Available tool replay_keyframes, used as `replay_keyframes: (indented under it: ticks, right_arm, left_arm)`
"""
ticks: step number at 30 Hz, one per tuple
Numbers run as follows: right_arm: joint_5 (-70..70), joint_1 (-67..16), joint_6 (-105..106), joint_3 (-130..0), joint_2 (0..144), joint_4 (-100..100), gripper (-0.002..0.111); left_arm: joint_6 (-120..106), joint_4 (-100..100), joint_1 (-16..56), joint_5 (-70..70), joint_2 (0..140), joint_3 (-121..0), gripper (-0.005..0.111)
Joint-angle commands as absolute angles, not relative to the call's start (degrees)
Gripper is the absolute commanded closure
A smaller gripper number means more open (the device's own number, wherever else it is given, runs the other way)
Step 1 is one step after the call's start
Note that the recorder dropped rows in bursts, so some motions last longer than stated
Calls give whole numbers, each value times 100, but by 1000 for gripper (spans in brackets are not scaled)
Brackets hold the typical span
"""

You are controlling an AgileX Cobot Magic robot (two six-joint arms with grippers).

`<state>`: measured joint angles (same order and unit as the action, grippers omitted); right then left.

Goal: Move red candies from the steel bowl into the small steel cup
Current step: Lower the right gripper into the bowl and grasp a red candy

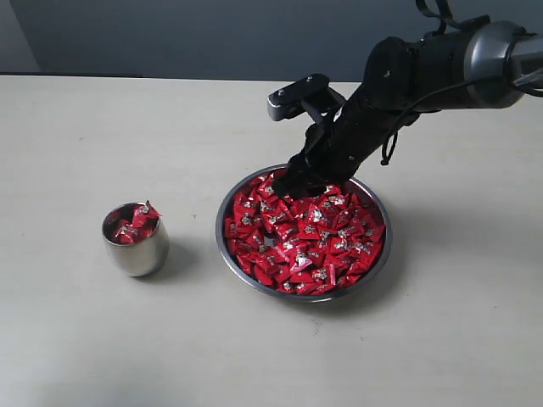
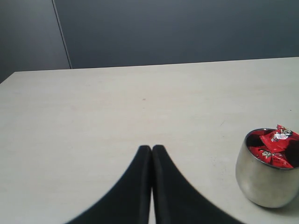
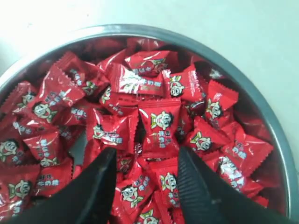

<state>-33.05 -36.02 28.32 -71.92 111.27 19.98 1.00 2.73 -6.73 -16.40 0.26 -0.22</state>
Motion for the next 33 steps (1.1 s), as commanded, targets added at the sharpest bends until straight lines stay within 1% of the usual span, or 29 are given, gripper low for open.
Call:
replay_keyframes:
  ticks: [1,11,26,28,30,33]
  right_arm:
    - [-3130,-3607,2879,-7284,11298,2017,67]
    - [-3411,-3607,2854,-7823,11747,1957,67]
    - [-3380,-3607,2854,-7860,12122,1804,67]
    - [-3380,-3607,2854,-7860,12159,1790,69]
    - [-3393,-3607,2854,-7860,12221,1790,73]
    - [-3393,-3607,2854,-7860,12289,1766,85]
  left_arm:
    - [112,257,-677,-1629,0,0,106]
    - [112,257,-677,-1629,0,0,106]
    - [112,257,-677,-1629,0,0,106]
    - [112,257,-677,-1629,0,0,106]
    - [112,257,-677,-1629,0,0,106]
    - [112,257,-677,-1629,0,0,106]
